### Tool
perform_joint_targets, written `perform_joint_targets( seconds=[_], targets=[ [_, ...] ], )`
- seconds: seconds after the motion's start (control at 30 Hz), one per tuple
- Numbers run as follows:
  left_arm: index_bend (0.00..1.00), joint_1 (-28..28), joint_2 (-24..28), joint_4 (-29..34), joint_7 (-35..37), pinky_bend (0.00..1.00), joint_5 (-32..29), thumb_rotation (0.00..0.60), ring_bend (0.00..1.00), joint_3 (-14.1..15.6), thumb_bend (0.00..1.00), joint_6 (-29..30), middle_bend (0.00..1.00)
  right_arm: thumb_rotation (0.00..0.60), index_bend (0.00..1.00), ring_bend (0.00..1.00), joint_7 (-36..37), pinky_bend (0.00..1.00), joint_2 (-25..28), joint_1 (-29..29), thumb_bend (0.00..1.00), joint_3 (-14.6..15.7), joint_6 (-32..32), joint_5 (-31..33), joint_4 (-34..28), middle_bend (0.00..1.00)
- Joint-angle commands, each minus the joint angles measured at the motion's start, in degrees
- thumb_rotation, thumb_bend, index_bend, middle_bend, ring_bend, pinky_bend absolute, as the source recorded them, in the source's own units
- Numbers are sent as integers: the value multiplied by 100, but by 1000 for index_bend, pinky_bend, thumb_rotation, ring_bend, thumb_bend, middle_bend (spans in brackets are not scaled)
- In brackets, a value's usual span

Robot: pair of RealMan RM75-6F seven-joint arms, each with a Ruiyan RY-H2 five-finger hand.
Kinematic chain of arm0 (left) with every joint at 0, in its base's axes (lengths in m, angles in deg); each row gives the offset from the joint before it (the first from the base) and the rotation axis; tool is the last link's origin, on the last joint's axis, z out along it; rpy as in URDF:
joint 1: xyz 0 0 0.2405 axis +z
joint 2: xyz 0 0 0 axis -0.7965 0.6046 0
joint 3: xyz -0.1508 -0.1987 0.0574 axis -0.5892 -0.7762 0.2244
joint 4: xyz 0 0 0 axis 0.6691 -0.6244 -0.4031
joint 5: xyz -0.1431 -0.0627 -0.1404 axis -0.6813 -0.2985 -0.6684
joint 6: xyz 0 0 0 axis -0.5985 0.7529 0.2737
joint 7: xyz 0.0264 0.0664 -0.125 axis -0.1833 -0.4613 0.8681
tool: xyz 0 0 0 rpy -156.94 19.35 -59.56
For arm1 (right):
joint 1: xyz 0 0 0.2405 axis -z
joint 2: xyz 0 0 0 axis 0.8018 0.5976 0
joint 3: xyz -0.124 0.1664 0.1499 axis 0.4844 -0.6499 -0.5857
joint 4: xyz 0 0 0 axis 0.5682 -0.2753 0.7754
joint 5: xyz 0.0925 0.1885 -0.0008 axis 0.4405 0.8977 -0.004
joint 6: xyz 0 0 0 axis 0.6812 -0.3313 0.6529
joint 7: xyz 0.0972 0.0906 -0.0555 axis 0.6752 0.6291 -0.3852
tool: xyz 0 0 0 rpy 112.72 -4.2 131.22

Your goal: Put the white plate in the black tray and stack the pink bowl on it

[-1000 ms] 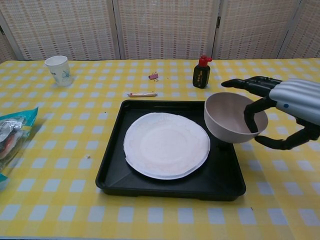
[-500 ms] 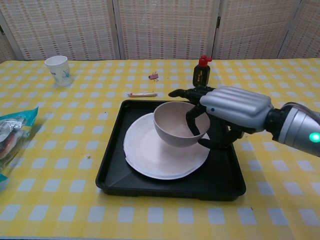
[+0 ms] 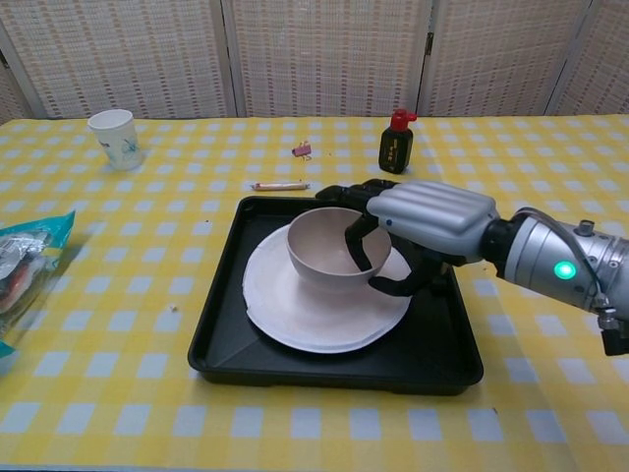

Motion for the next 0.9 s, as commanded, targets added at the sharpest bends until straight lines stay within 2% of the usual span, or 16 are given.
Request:
perform_joint_targets(
  seconds=[0.03, 0.23, 0.33, 0.4, 0.67, 0.73, 0.9],
  targets=[
    [0, 0, 2, 5, 2, 15, 18, 600, 34, 6, 280, 5, 0, 600, 626, 0, -17, 0, -37, -25, 450, -2, -16, 28, 26, 0],
    [0, -1, 15, 5, 30, 15, 18, 600, 34, 7, 280, -3, 0, 600, 606, 0, 36, 0, -121, -77, 450, 0, -48, 104, 72, 0],
    [0, 5, 31, 23, 43, 15, 27, 600, 34, 12, 281, 6, 0, 600, 458, 0, 64, 0, -117, -93, 450, 22, -55, 118, 79, 0],
    [0, 7, 37, 24, 50, 15, 26, 600, 34, 11, 280, 9, 0, 600, 313, 0, 101, 0, -92, -92, 450, 39, -49, 131, 39, 0],
    [0, 11, 45, 44, 42, 15, 41, 600, 34, 22, 280, 8, 0, 600, 28, 0, 7, 0, 185, -24, 442, 113, -54, 248, -381, 0],
    [0, 15, 48, 40, 42, 15, 40, 600, 34, 23, 280, 12, 0, 600, 0, 0, 31, 0, 341, 62, 430, 148, 98, 216, -606, 0],
    [0, 11, 46, 22, 40, 15, 6, 600, 34, 13, 280, -12, 0, 600, 0, 0, 45, 0, 970, 508, 421, 399, 943, -133, -1292, 0]
  ],
)
